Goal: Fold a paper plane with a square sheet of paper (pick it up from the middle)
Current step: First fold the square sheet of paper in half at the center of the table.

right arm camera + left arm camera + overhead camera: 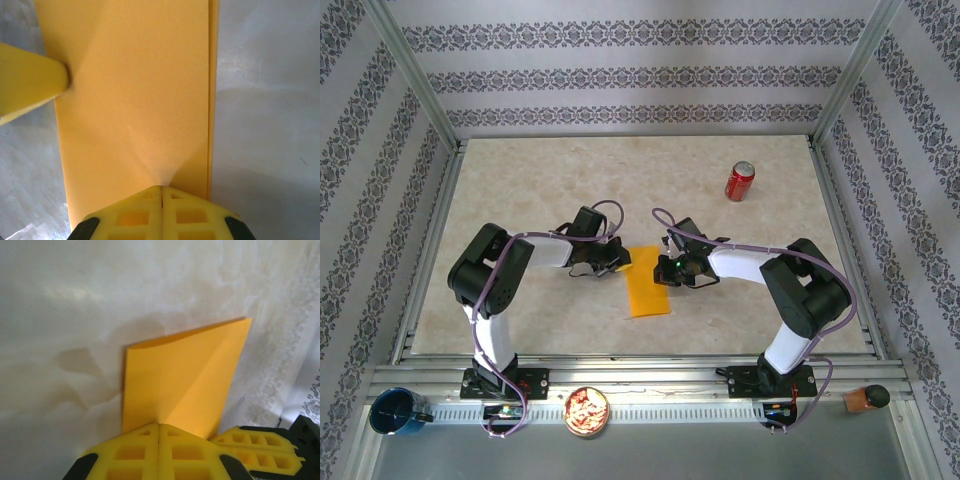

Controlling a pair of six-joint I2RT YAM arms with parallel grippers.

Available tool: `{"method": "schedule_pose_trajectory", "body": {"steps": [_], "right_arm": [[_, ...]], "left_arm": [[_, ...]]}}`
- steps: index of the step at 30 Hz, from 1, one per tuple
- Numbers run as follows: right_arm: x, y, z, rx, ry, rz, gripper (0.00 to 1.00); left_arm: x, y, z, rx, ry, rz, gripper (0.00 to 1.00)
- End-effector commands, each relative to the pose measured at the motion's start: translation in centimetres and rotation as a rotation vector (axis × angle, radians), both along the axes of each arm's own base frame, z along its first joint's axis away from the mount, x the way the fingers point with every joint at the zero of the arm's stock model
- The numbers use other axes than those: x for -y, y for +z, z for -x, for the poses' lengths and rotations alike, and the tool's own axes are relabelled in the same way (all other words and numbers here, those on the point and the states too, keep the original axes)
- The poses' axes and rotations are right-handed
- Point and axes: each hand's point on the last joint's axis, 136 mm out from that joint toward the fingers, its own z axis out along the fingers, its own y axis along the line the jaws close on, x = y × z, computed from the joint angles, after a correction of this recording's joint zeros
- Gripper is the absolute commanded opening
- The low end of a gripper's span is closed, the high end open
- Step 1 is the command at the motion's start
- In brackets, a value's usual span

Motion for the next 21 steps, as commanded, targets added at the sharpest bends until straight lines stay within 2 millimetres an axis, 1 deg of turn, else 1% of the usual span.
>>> {"method": "schedule_pose_trajectory", "body": {"steps": [1,4,6,9,12,16,20,21], "right_arm": [[4.5,-4.2,3.6,-0.155,-0.043,0.193,0.00],[4.5,-4.2,3.7,-0.156,-0.041,0.194,0.00],[4.4,-4.2,3.6,-0.154,-0.041,0.193,0.00],[4.4,-4.0,3.5,-0.151,-0.043,0.190,0.00],[4.5,-4.0,3.4,-0.146,-0.050,0.196,0.00],[4.6,-4.0,3.5,-0.147,-0.053,0.195,0.00],[4.6,-3.9,3.4,-0.141,-0.054,0.196,0.00],[4.6,-3.8,3.3,-0.140,-0.055,0.197,0.00]], "left_arm": [[-3.8,-1.3,-0.9,-0.005,0.083,-0.146,0.04],[-2.2,0.7,-1.0,0.042,0.020,-0.052,0.05],[-1.8,1.9,-0.6,0.060,-0.005,-0.022,0.06],[-1.4,3.4,0.4,0.080,-0.029,0.003,0.07],[-0.6,4.5,2.0,0.086,-0.056,0.024,0.07],[1.0,4.8,4.2,0.072,-0.081,0.049,0.07],[2.8,4.2,6.3,0.062,-0.125,0.066,0.07],[3.2,3.8,6.9,0.057,-0.138,0.062,0.07]]}}
